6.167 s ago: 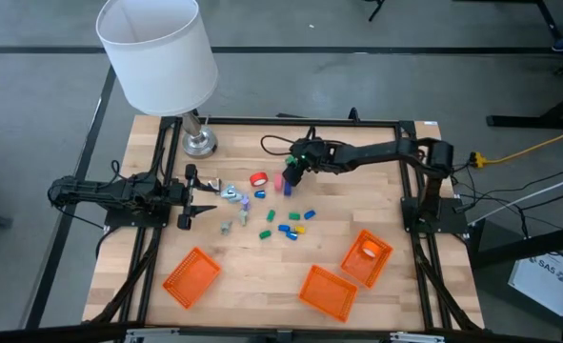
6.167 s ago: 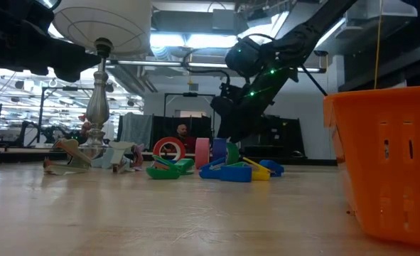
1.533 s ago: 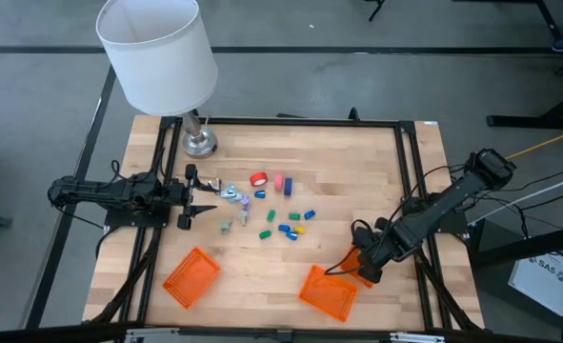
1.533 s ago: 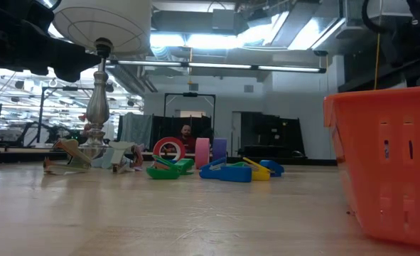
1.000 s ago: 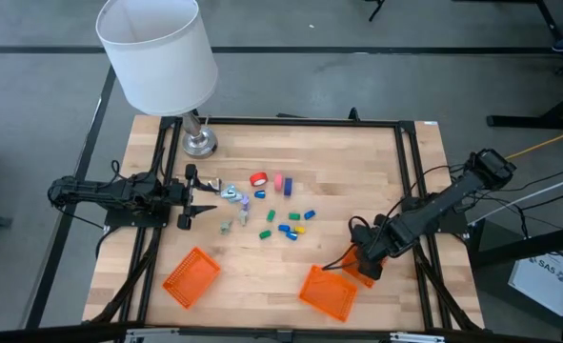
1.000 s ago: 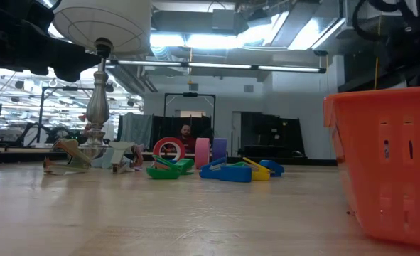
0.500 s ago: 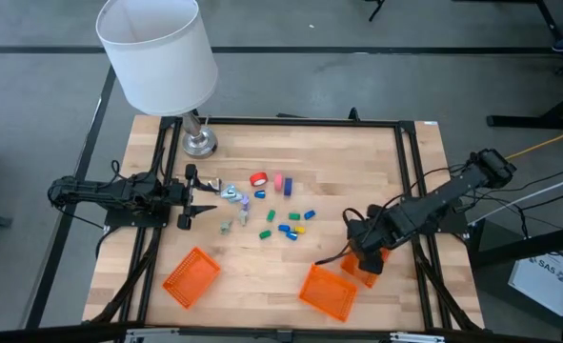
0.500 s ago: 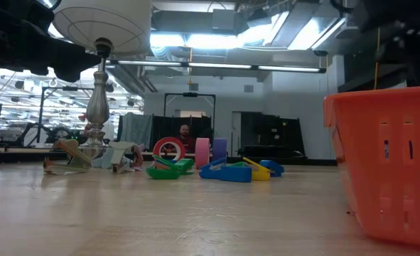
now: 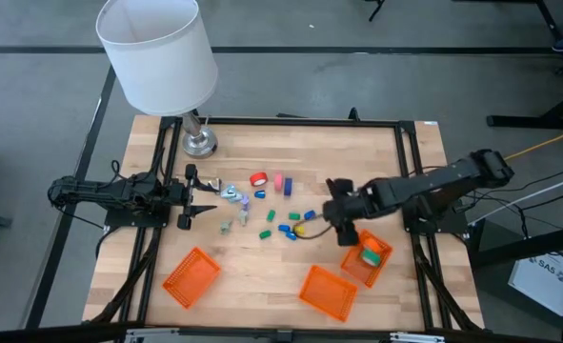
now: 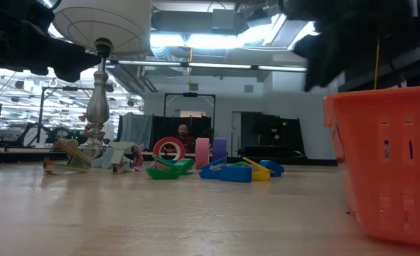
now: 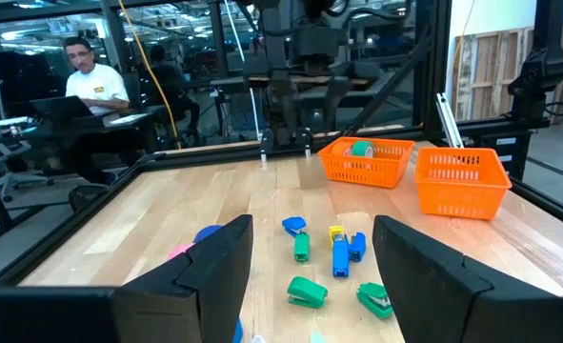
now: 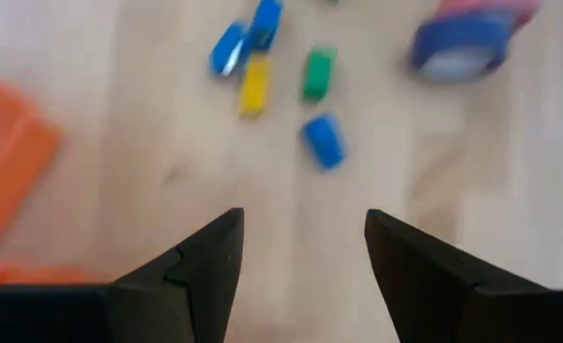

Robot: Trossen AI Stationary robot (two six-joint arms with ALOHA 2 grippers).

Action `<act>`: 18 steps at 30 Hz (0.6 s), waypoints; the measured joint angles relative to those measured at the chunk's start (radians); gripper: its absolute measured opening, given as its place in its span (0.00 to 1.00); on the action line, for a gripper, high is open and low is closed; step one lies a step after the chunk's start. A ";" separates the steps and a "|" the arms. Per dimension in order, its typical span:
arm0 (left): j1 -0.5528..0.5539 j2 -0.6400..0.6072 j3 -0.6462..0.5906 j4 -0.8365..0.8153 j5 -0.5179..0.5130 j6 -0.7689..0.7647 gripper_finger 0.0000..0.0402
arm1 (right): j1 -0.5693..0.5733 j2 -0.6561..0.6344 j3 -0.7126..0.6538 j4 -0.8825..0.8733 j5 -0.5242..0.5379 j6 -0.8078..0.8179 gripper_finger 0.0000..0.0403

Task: Pick and place Stapler, Stapler remover, tape
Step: Put the green tape into the right orange bin

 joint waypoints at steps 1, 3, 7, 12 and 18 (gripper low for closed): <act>0.000 0.000 0.000 0.000 0.000 0.000 0.53 | -0.019 0.009 0.000 0.036 0.007 -0.042 0.55; 0.000 0.000 0.000 0.000 0.000 0.000 0.54 | -0.050 0.024 0.000 0.098 0.007 -0.117 0.55; 0.000 0.000 0.000 0.000 0.000 0.000 0.54 | -0.089 0.037 -0.001 0.139 -0.037 -0.194 0.55; 0.000 0.000 0.000 0.000 0.000 0.000 0.53 | -0.107 0.036 0.010 0.073 -0.198 -0.146 0.53; 0.000 0.000 0.000 0.000 0.000 0.000 0.54 | -0.078 0.035 0.069 -0.062 -0.245 0.026 0.34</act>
